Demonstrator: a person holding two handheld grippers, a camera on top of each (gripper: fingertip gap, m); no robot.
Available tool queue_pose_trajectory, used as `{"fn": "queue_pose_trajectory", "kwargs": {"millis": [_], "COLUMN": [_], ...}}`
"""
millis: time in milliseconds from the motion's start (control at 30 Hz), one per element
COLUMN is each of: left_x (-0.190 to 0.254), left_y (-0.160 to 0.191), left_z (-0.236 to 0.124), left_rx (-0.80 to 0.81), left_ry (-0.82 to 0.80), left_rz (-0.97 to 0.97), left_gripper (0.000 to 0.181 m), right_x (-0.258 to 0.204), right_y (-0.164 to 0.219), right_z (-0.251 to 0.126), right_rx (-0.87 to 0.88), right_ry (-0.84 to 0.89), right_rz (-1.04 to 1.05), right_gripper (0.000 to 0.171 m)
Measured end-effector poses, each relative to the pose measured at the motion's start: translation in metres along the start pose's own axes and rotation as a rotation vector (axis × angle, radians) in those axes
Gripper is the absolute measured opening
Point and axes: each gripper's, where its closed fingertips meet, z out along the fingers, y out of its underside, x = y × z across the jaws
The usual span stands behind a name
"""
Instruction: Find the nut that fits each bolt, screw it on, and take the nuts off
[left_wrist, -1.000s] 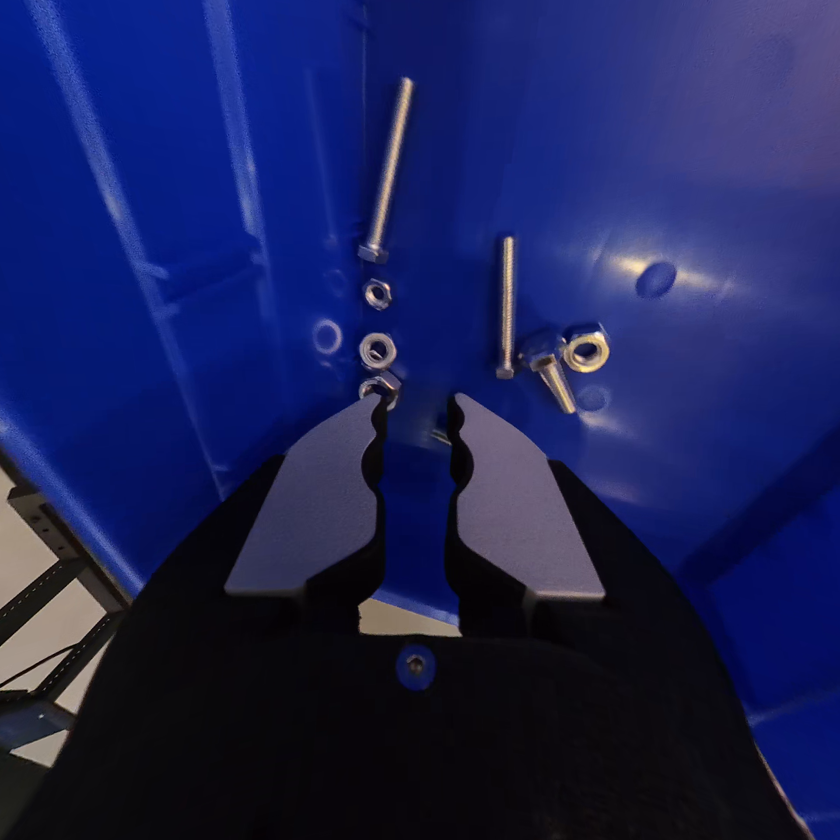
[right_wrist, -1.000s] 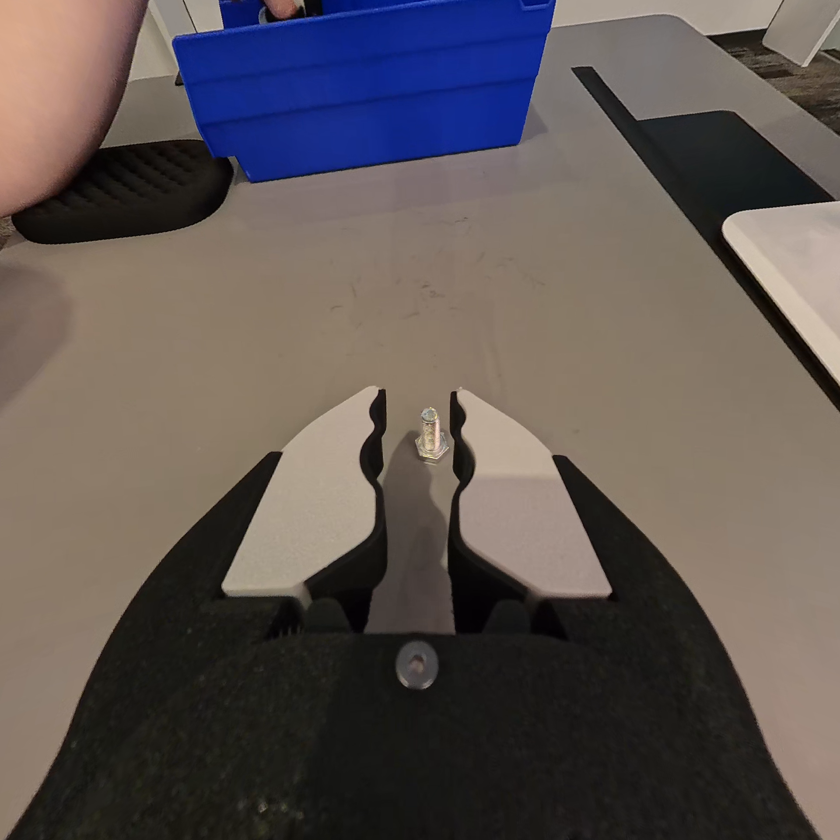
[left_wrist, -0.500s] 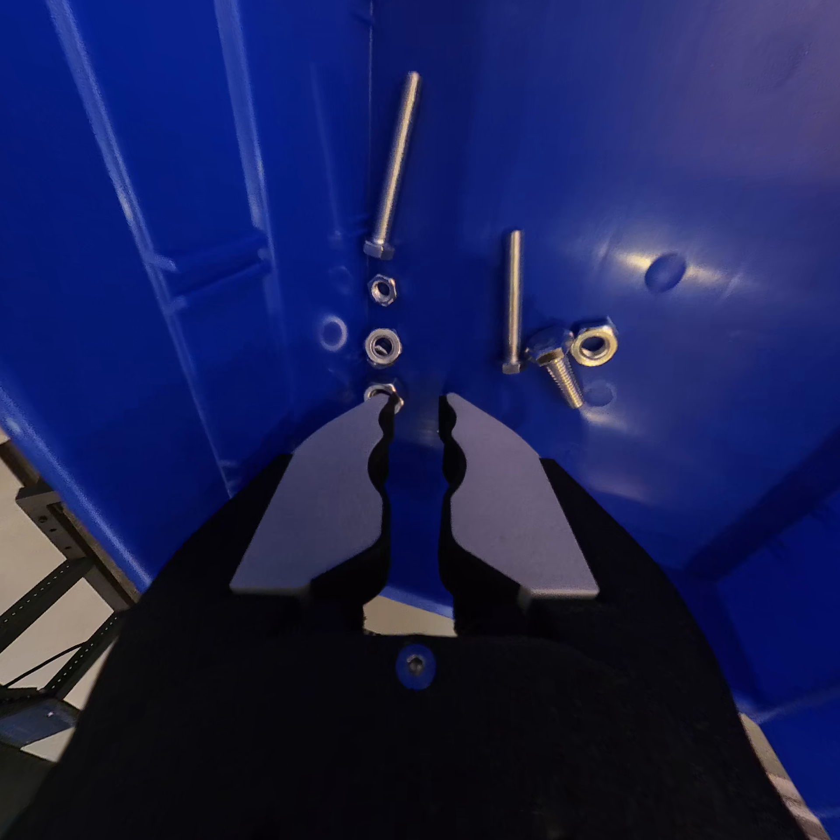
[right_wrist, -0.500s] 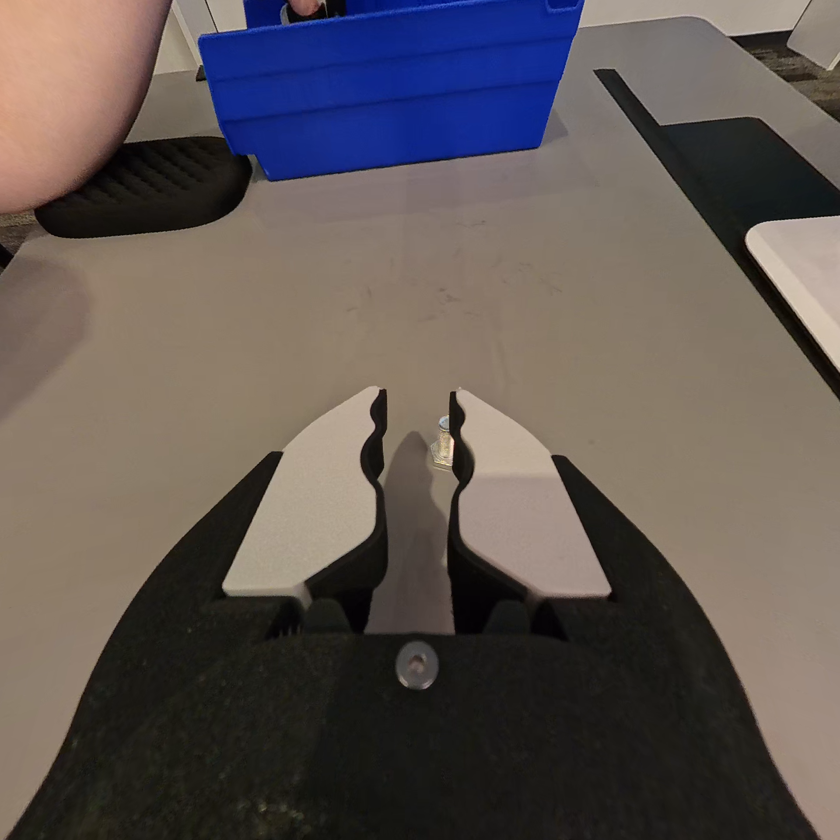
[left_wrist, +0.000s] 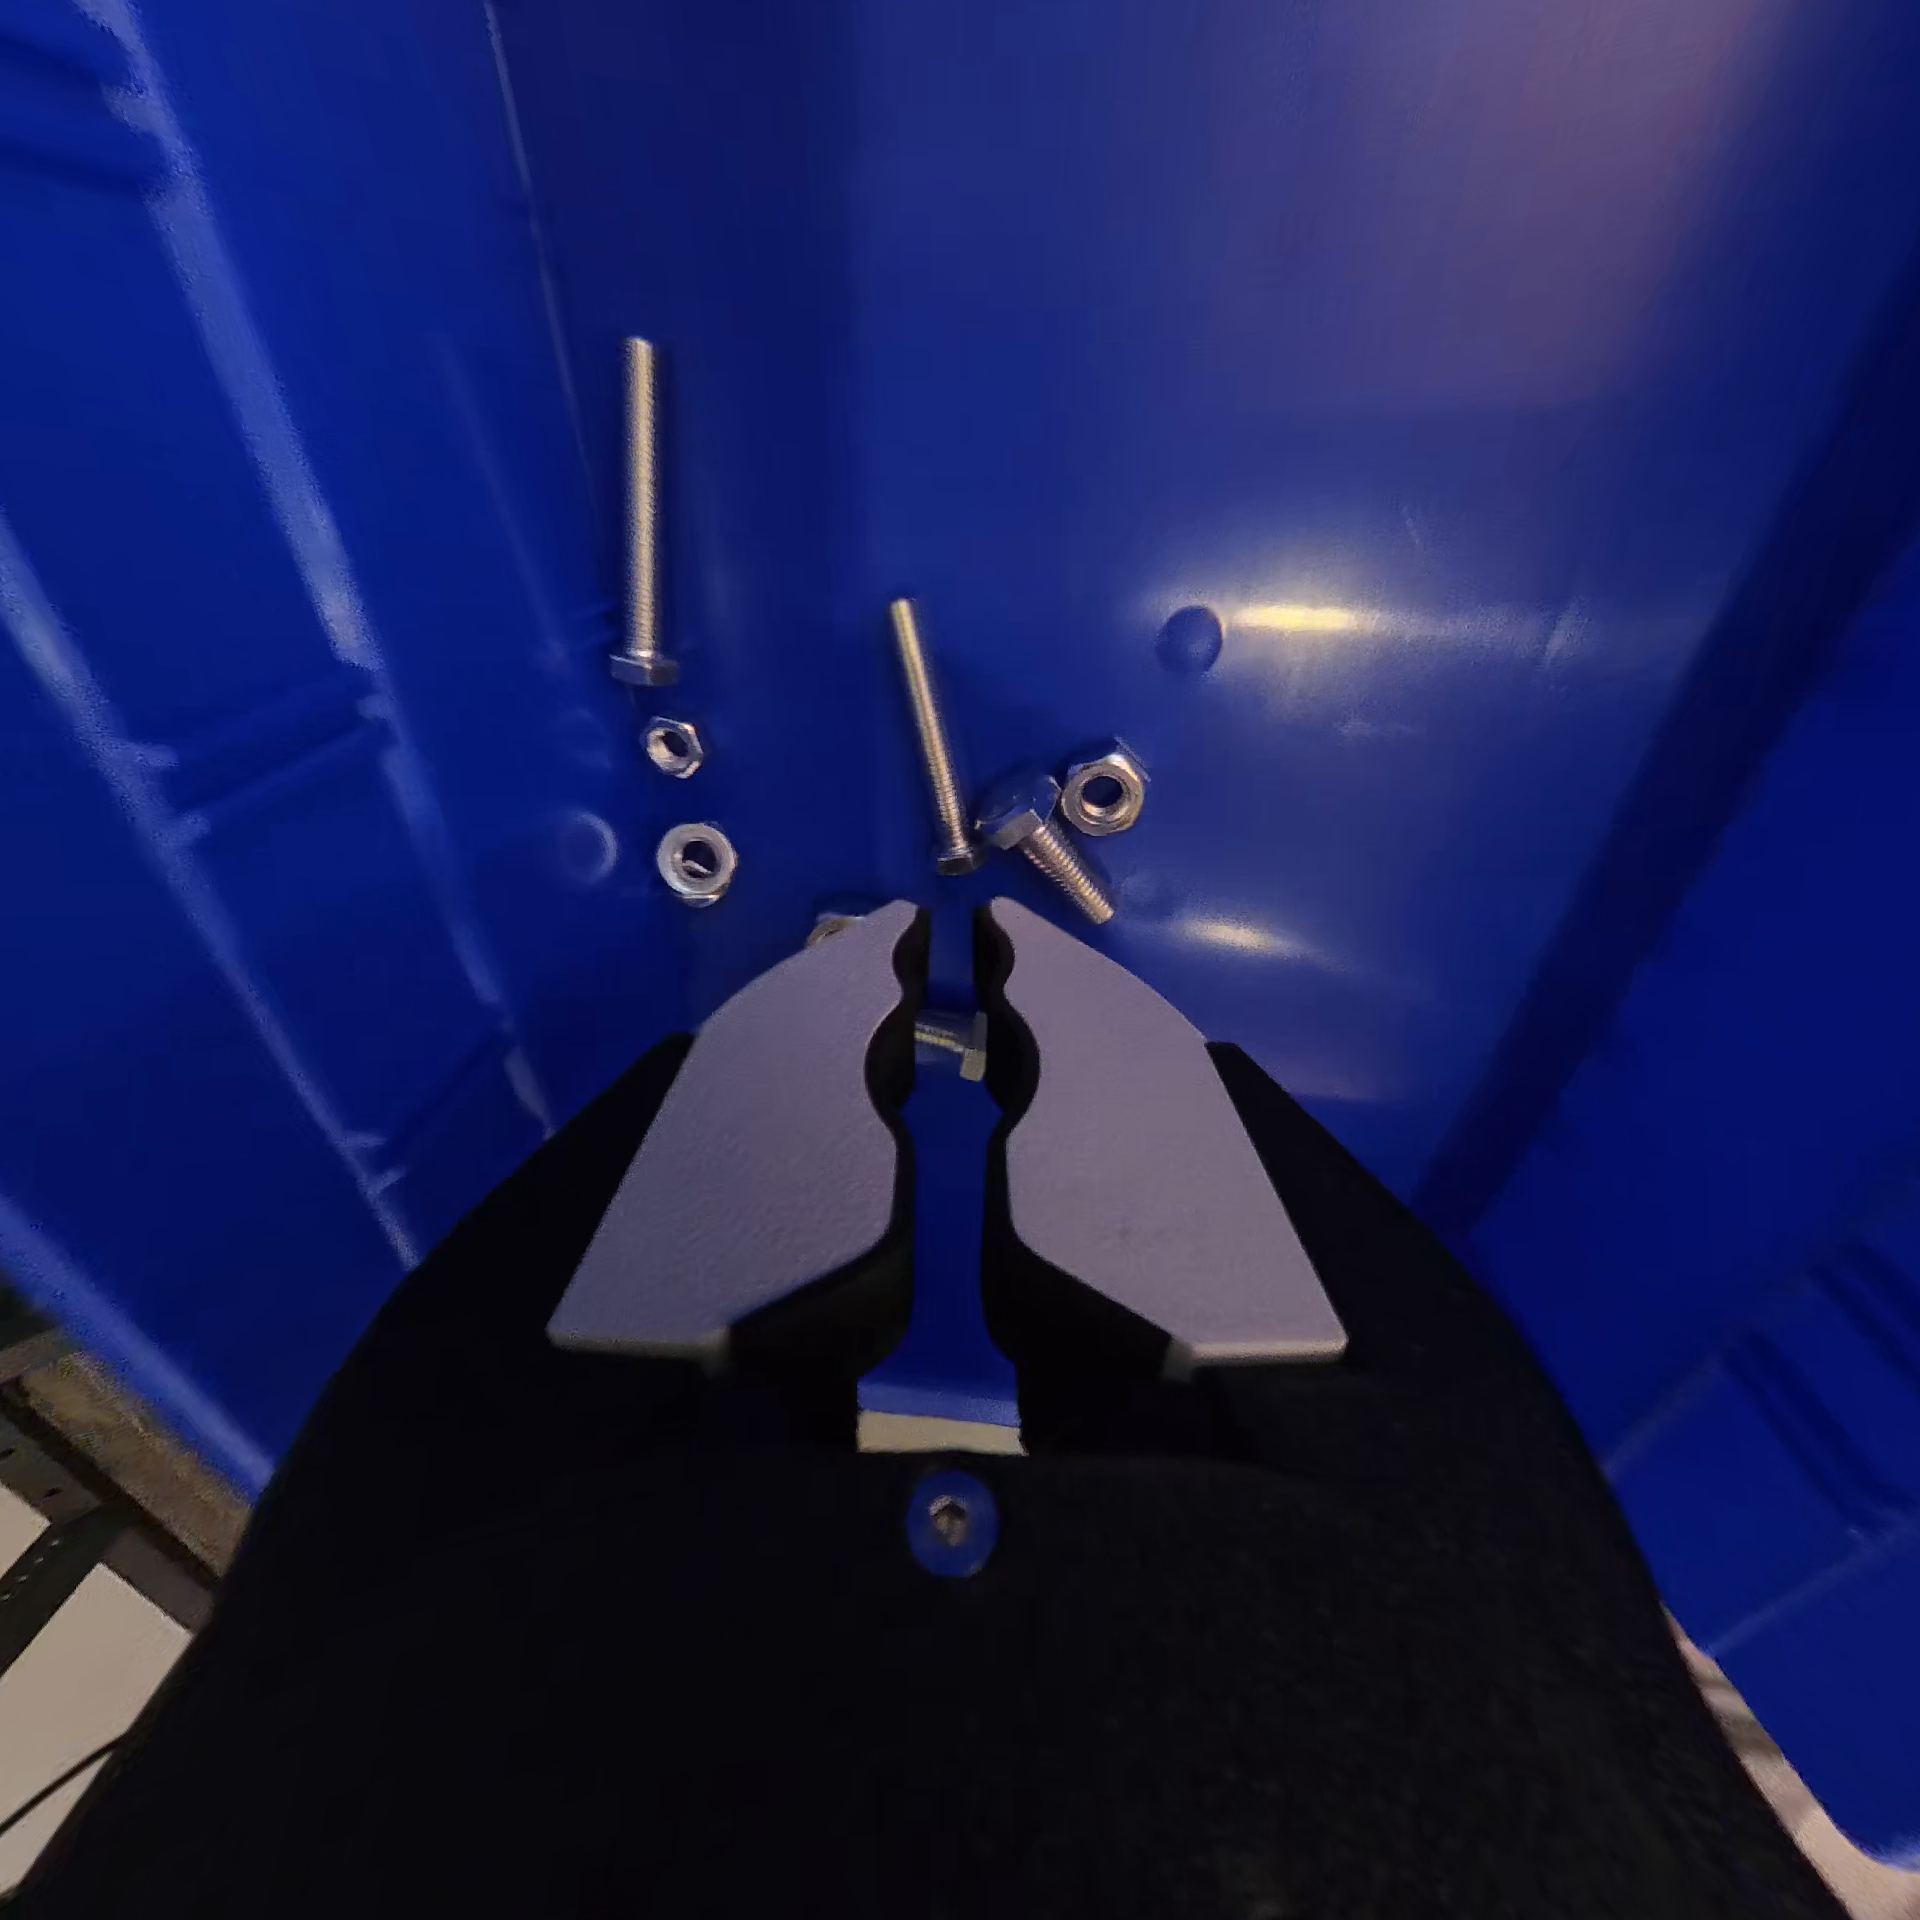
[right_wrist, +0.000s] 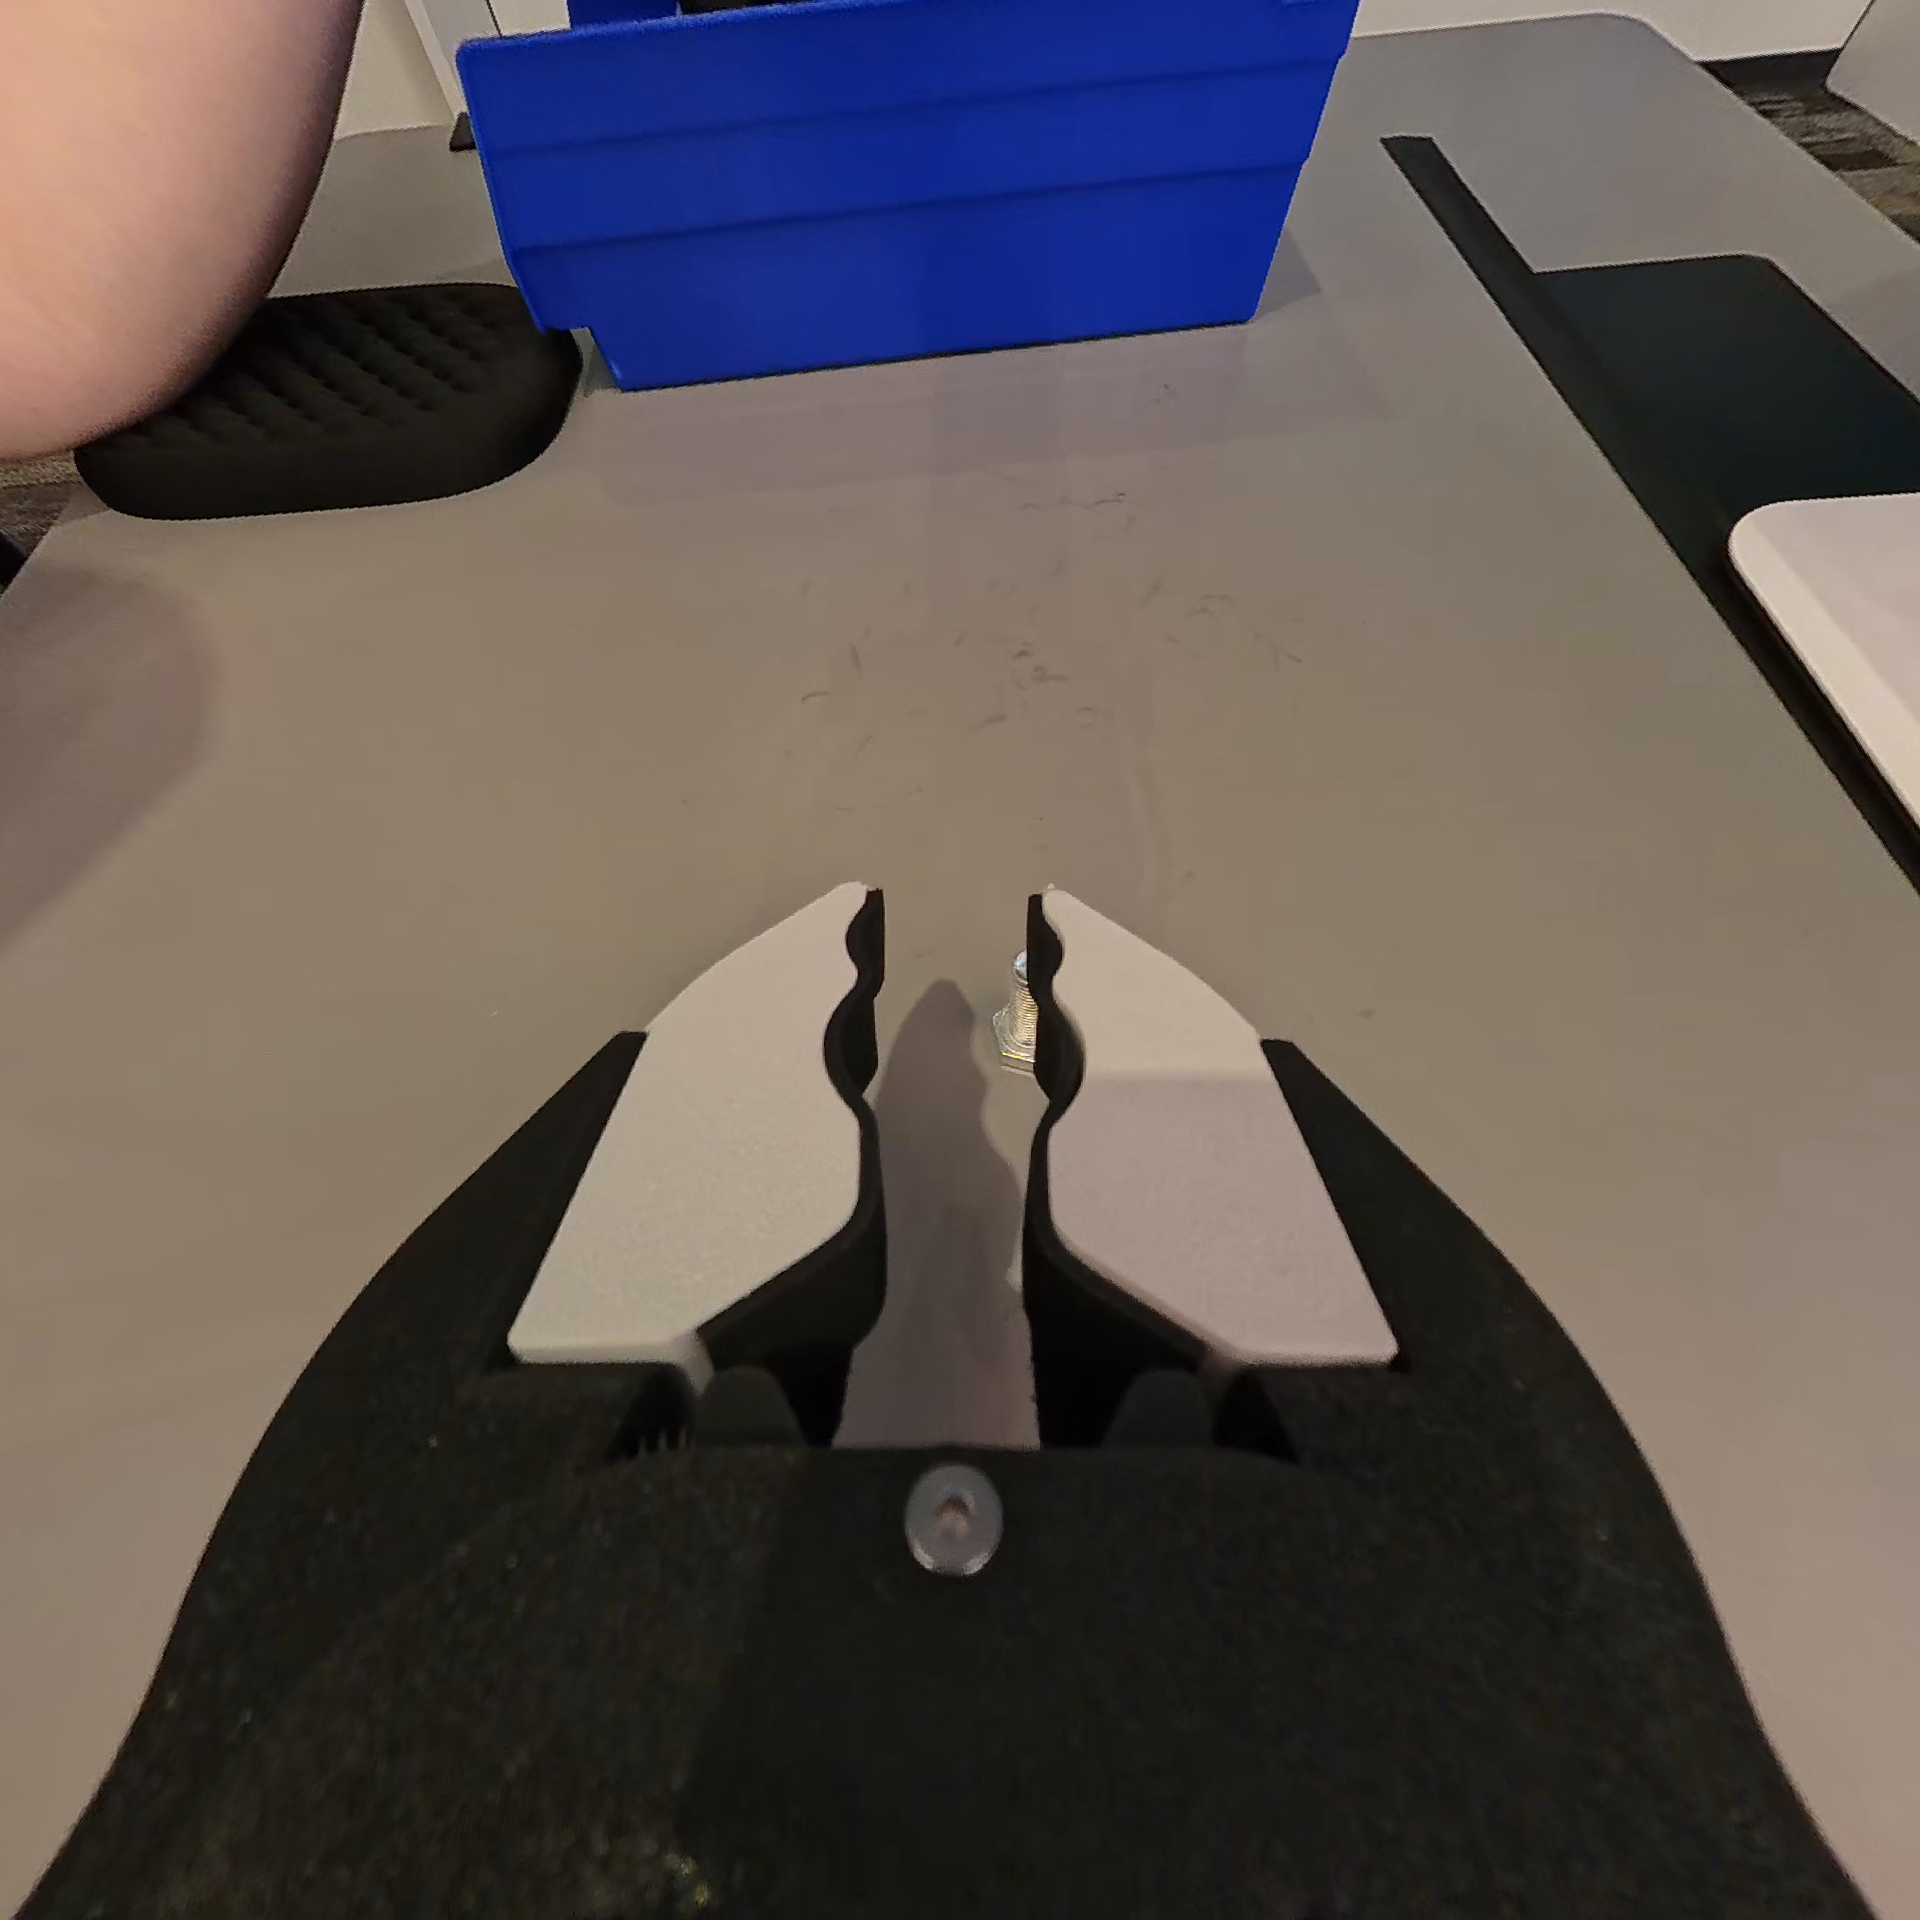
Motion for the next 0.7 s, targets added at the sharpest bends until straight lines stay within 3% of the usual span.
{"fn": "queue_pose_trajectory", "kwargs": {"millis": [167, 400, 700], "left_x": [-0.007, -0.023, -0.02], "left_y": [0.005, 0.018, 0.009], "left_z": [-0.018, 0.0, 0.008], "left_rx": [0.026, -0.06, -0.035], "left_ry": [-0.074, -0.063, -0.015], "left_rz": [0.011, -0.059, -0.056], "left_gripper": [0.017, 0.033, 0.034], "right_x": [-0.001, -0.003, -0.005], "right_y": [0.002, 0.0, 0.002], "right_z": [0.001, 0.001, 0.003], "right_rx": [-0.007, -0.009, -0.021], "right_ry": [-0.007, -0.014, -0.024], "right_rz": [0.002, -0.007, -0.01], "right_gripper": [0.025, 0.025, 0.025]}}
